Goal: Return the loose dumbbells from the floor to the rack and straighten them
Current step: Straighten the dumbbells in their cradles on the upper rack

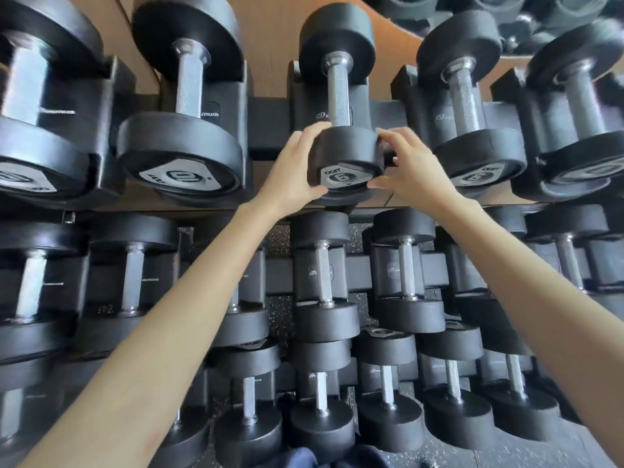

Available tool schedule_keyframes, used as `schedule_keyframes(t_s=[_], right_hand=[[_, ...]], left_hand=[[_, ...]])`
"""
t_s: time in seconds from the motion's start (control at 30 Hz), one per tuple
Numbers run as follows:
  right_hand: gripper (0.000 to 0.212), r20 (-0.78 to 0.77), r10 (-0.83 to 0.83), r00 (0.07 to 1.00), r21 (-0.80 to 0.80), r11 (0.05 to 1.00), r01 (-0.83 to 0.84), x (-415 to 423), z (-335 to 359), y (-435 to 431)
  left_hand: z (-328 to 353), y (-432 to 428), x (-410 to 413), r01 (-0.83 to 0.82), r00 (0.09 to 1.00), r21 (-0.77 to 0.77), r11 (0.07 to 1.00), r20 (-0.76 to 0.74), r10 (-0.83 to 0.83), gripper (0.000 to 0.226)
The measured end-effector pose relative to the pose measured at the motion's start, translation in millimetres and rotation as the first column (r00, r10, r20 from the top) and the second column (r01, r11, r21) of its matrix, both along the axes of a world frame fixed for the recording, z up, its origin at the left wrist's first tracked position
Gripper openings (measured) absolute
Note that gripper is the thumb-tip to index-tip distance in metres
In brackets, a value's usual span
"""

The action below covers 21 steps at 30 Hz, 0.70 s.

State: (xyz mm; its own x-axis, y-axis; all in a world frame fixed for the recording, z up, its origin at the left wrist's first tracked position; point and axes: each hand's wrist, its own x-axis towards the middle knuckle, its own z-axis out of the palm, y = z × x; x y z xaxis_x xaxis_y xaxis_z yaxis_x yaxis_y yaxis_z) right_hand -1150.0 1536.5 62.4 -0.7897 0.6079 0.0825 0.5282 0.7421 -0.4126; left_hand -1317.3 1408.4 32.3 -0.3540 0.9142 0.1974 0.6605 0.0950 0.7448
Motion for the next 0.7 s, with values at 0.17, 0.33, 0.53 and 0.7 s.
schedule_keyframes(t_s=[0.17,0.33,0.53,0.7], right_hand=[[0.072,-0.002,0.044,0.999,0.189,0.981,-0.043,-11,6,-29],[0.058,-0.167,-0.086,0.982,0.008,0.996,0.089,-9,-9,-21],[0.056,-0.362,-0.173,0.916,-0.371,0.928,0.028,-9,-27,-15],[0.056,-0.349,-0.132,0.928,-0.408,0.913,-0.023,-3,-30,-7]], left_hand=[[-30,2,0,-0.118,0.979,0.109,0.987,0.178,0.098,0.088],[-10,6,-9,-0.049,0.999,-0.008,0.999,-0.015,0.048,0.080],[22,8,-17,-0.021,0.959,-0.114,0.993,-0.282,-0.012,0.081],[22,5,1,-0.078,0.957,-0.084,0.993,-0.284,0.051,0.084]])
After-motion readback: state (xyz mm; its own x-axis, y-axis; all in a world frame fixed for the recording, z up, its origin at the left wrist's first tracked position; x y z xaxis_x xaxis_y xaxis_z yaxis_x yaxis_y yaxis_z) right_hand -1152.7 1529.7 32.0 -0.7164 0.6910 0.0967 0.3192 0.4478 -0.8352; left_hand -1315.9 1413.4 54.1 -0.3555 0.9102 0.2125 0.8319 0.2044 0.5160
